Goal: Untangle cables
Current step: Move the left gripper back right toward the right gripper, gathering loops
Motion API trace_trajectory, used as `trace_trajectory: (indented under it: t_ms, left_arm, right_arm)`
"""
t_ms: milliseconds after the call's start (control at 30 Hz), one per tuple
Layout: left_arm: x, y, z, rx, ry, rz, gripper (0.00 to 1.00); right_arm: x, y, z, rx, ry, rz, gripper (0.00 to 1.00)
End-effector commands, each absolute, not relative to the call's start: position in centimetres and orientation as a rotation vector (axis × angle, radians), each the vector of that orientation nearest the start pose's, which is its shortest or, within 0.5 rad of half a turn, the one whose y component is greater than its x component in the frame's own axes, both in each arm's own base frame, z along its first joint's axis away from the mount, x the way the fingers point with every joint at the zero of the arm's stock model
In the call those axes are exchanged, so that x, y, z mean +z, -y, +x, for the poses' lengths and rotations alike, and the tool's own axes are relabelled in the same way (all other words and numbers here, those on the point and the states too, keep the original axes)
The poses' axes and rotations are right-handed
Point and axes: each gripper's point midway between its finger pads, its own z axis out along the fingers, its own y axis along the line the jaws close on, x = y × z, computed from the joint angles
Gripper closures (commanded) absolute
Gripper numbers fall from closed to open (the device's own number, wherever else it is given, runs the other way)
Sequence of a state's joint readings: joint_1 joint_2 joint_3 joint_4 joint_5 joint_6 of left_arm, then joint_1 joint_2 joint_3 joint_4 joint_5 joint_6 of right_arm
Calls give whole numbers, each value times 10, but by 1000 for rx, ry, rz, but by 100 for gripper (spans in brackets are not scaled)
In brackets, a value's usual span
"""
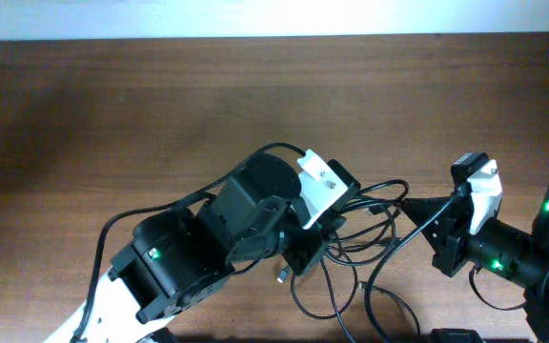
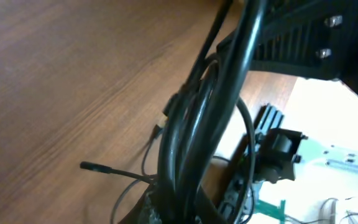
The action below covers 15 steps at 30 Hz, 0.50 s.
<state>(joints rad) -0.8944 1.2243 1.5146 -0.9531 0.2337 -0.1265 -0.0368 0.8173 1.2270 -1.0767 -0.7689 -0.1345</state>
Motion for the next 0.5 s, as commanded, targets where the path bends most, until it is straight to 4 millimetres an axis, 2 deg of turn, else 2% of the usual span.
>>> trace_trajectory:
  t_ms: [0,33,67,133,233,300,333,367,433,467]
  left_arm:
    - [346,287,184,-775,-2093,990,90]
    - [346,287,184,-774,-2090,995,95]
    - [346,287,184,-759,-2072,1023,100]
    - [345,287,184,-720,-2025,1096,100]
    - [346,288,182,-689,-1958,1184,100]
    - [360,305,160,-822,-1783,1353,100]
    - [366,310,153,-864,-1715,1399,100]
    - [370,312,154,-871,-1688,1395,100]
    - [380,317,157,-873,-1642,1376,96]
    - [383,318,158,-873,-1627,1370,87]
  right_arm:
    - [341,-113,198,745,-2036,-521,55]
    - [341,-113,198,745,-2036,-521,34]
    - [341,-113,198,745,-2036,-522,20]
    - [341,-113,197,722,-2018,-568,1]
    - [349,-128,184,784,-1916,-733,1]
    - [353,-134,177,816,-1863,-803,1]
    - [352,-134,176,819,-1867,-802,4]
    - [351,-134,176,823,-1872,-800,12]
    - [350,-134,175,825,-1877,-798,68]
    - [350,-134,176,823,-1878,-797,90]
